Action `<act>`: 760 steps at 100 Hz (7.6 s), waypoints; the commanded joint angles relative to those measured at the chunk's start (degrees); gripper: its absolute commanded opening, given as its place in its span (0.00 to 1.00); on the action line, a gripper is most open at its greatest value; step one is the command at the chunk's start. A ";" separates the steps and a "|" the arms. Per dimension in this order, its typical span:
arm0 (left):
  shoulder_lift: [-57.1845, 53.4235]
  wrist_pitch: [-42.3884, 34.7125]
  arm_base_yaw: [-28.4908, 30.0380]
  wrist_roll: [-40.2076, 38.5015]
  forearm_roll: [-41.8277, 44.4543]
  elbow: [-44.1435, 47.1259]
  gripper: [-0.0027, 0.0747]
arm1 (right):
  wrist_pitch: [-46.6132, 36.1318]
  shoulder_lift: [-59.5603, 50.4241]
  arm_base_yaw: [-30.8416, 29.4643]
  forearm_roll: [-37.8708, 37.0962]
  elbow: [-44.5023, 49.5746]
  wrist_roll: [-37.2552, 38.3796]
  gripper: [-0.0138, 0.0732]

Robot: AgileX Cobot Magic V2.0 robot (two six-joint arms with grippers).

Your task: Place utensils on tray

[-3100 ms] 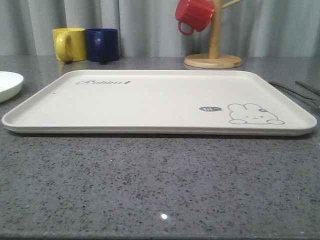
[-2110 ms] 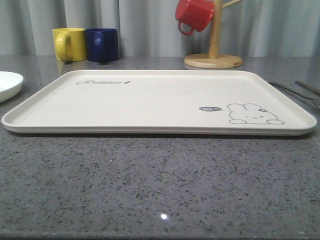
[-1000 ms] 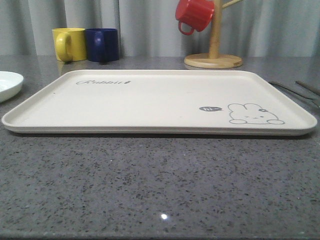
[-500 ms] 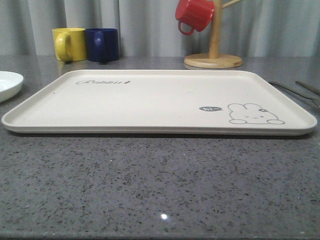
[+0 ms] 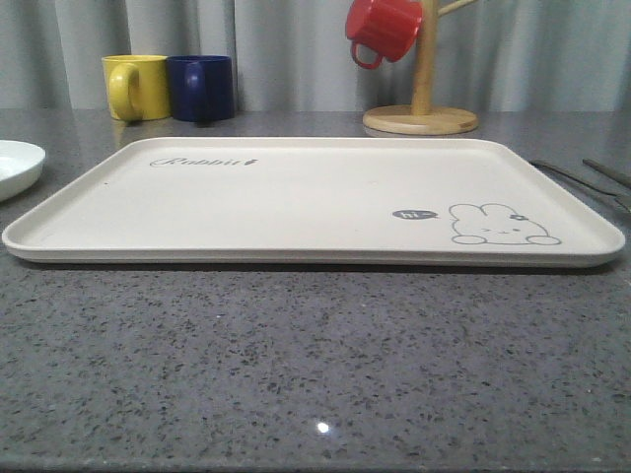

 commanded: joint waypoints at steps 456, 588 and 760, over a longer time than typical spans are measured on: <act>20.90 1.88 -19.29 20.53 -30.76 -19.18 0.32 | -5.05 -1.24 0.02 -0.11 -1.04 -0.44 0.08; -52.67 -40.99 -15.92 21.08 -23.17 43.20 0.32 | -5.05 -1.24 0.02 -0.11 -1.04 -0.44 0.08; -59.17 -42.09 -15.92 21.08 -22.77 45.04 0.01 | 32.66 52.00 -0.05 0.02 -49.92 -0.44 0.08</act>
